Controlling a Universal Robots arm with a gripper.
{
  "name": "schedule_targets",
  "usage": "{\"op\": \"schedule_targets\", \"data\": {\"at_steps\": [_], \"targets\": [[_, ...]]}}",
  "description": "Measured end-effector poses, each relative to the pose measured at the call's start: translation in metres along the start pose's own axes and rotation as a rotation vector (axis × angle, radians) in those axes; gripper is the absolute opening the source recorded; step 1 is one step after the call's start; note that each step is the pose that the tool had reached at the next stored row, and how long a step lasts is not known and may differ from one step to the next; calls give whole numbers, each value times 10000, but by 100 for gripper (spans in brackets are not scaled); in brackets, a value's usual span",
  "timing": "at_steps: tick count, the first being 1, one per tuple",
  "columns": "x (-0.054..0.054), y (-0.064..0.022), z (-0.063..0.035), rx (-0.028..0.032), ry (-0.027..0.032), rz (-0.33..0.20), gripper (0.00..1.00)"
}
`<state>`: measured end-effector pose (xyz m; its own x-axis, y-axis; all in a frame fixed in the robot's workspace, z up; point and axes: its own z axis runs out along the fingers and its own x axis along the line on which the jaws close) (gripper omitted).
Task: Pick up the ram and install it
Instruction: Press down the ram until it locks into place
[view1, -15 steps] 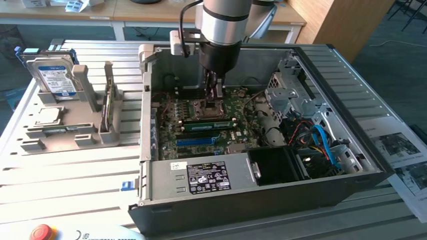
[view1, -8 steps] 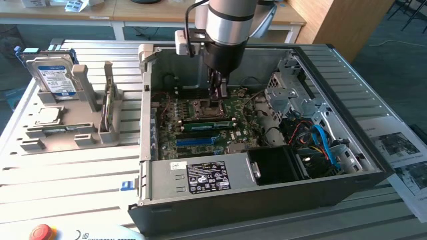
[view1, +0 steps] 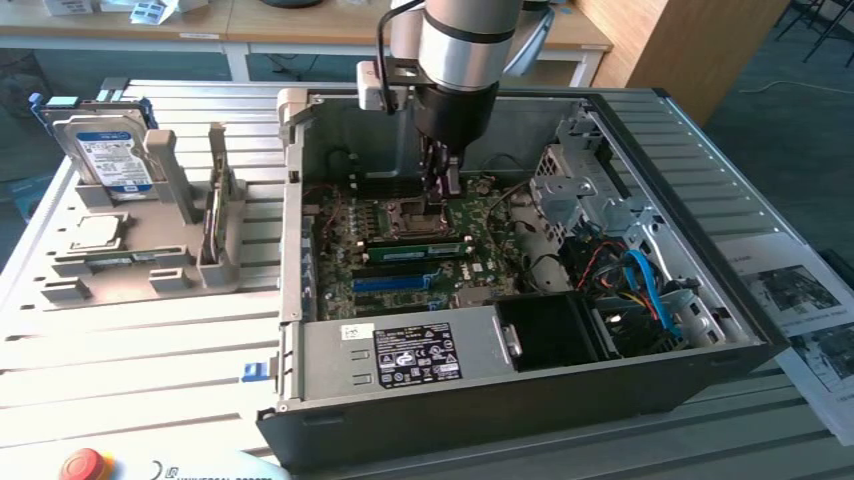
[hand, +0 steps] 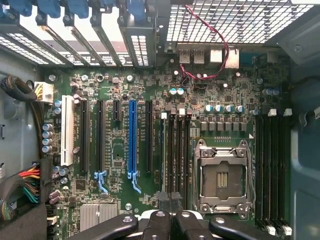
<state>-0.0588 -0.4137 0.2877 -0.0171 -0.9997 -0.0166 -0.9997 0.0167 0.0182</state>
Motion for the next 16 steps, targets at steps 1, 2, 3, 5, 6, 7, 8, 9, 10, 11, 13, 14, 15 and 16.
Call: {"op": "schedule_targets", "data": {"at_steps": [1, 2, 3, 5, 6, 7, 8, 9, 10, 11, 13, 14, 15, 16], "targets": [[0, 0, -1, 0, -1, 0, 11], [-1, 0, -7, -1, 1, -1, 11], [-1, 0, -17, -1, 1, -1, 11], [-1, 1, -45, 0, 0, -1, 11], [-1, 1, -64, -1, 0, -1, 11], [-2, 1, -84, 0, 0, 0, 11], [-2, 1, -104, 0, 0, 0, 11], [-2, 2, -124, 0, 0, -1, 11], [-2, 2, -144, -1, 0, -1, 11], [-3, 3, -163, -1, 0, -1, 11], [-3, 4, -202, 0, 0, -1, 11], [-4, 4, -224, 0, 0, -1, 11], [-4, 4, -246, 0, 0, -1, 11], [-5, 5, -267, 0, 0, -1, 11]]}}
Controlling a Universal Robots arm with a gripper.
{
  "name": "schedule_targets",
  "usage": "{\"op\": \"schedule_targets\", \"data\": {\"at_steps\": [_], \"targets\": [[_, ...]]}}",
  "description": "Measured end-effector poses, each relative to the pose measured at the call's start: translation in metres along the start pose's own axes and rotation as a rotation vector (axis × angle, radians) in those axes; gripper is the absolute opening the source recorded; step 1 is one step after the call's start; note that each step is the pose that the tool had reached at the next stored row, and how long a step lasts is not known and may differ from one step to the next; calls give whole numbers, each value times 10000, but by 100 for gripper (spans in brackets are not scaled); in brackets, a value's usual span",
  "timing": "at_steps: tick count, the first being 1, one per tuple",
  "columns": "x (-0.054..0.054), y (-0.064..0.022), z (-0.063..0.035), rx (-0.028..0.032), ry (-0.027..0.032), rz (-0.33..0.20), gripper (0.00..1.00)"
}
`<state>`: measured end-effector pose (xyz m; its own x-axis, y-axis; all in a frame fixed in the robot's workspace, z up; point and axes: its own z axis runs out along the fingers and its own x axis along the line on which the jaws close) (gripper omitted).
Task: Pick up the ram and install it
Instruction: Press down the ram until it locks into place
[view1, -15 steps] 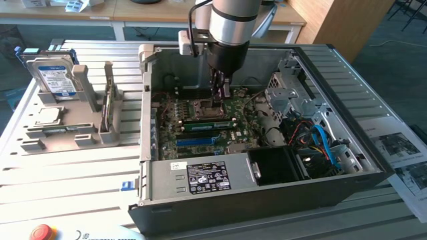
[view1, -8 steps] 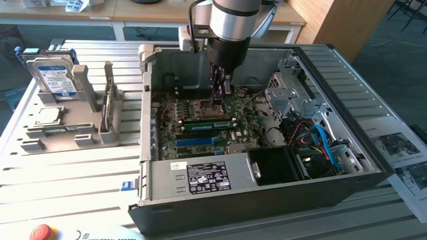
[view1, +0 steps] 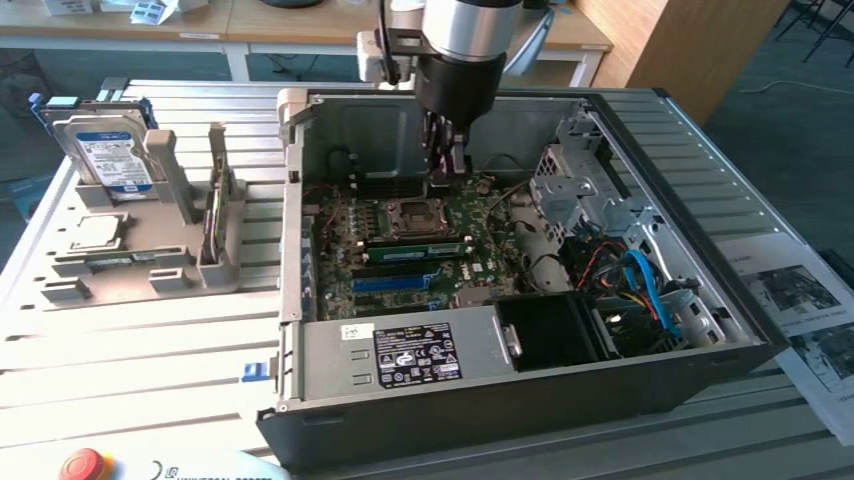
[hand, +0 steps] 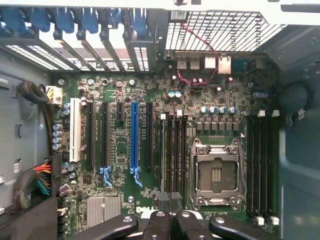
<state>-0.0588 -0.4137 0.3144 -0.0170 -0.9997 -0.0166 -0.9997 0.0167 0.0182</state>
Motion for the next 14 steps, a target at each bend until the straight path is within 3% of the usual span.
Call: {"op": "schedule_targets", "data": {"at_steps": [10, 14], "targets": [[-2, 3, -146, 0, -1, 0, 11], [-3, 3, -163, 1, -3, 0, 11]]}}
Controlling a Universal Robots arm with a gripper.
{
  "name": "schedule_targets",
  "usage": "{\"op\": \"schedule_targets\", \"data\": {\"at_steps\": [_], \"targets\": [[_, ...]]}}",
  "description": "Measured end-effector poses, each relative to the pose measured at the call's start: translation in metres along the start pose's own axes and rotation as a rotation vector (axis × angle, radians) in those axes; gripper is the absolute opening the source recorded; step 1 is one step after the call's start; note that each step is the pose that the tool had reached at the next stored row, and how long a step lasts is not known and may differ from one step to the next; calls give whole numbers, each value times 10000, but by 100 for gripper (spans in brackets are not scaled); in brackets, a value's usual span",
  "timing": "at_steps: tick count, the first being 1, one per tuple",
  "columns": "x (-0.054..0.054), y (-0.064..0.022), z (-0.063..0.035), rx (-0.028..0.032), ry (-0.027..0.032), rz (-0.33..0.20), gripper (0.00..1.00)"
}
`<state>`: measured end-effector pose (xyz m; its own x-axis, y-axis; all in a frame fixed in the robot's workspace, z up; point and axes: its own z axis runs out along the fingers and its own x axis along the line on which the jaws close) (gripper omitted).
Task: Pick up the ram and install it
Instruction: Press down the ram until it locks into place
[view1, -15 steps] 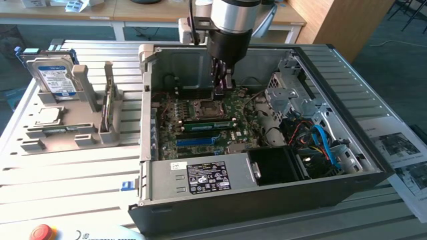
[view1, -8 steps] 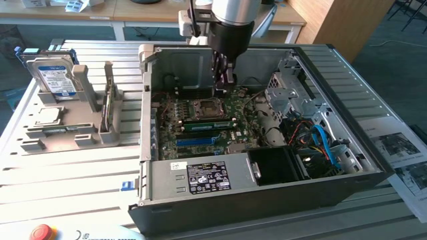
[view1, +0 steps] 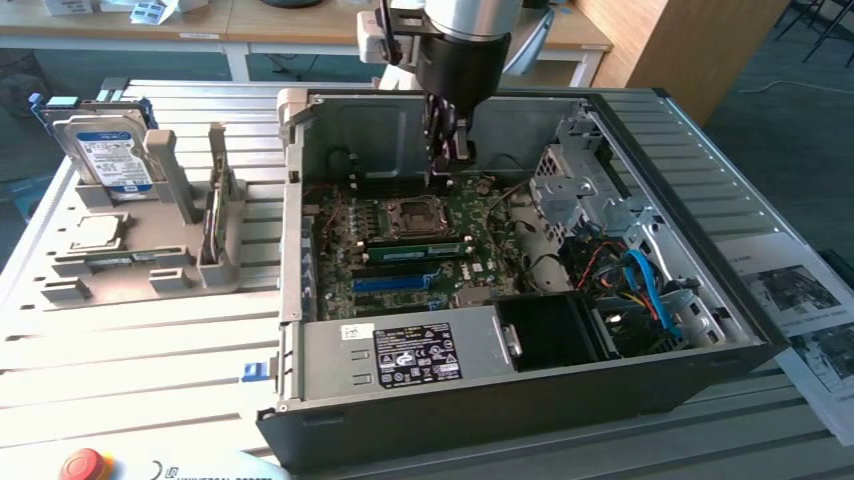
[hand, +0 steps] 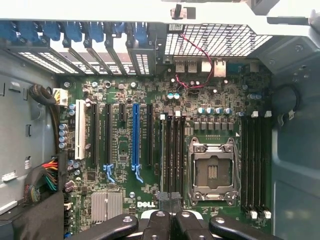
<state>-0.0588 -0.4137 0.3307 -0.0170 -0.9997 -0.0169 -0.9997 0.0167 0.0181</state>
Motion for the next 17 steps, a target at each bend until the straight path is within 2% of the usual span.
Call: {"op": "schedule_targets", "data": {"at_steps": [17], "targets": [[-1, 1, -29, -1, 2, 0, 11]]}}
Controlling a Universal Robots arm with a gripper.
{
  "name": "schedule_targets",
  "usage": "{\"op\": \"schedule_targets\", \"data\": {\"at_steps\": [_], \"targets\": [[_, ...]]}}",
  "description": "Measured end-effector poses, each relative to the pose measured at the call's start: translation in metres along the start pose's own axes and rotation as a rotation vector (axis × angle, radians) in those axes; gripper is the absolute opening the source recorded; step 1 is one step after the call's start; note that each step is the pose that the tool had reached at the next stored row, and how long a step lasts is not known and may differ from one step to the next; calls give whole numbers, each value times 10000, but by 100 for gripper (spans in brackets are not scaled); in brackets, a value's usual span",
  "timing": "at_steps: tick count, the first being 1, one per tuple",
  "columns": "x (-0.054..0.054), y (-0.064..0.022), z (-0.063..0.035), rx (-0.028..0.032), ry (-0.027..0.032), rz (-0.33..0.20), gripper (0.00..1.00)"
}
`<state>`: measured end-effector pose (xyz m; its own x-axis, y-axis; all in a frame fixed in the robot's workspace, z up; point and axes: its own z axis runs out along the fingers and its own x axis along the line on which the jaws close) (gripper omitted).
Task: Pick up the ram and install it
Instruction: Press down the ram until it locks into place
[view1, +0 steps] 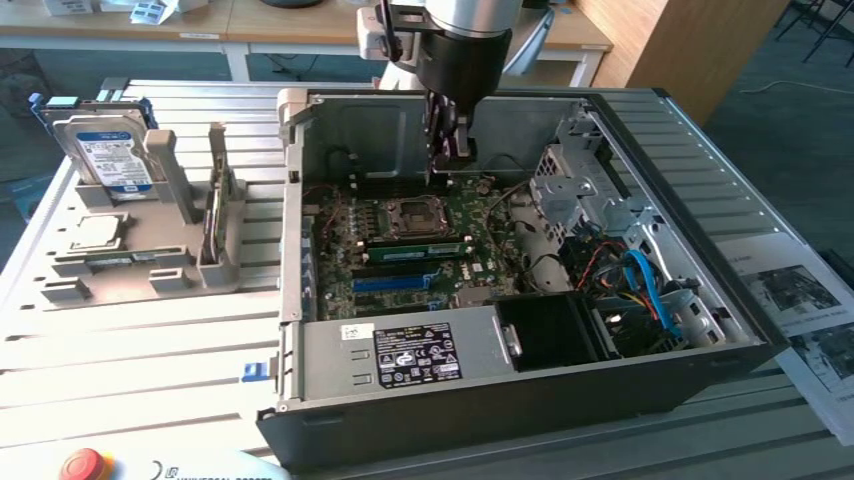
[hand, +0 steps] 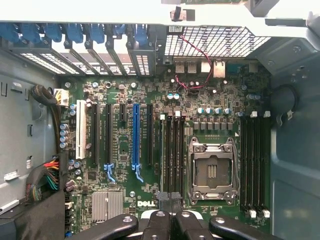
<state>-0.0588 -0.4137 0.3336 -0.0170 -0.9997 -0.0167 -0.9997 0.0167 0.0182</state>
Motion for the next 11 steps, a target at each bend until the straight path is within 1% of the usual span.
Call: {"op": "schedule_targets", "data": {"at_steps": [7, 11], "targets": [[0, 0, 0, 1, 0, 55, 11], [0, -1, 0, 11, -11, 667, 11]]}}
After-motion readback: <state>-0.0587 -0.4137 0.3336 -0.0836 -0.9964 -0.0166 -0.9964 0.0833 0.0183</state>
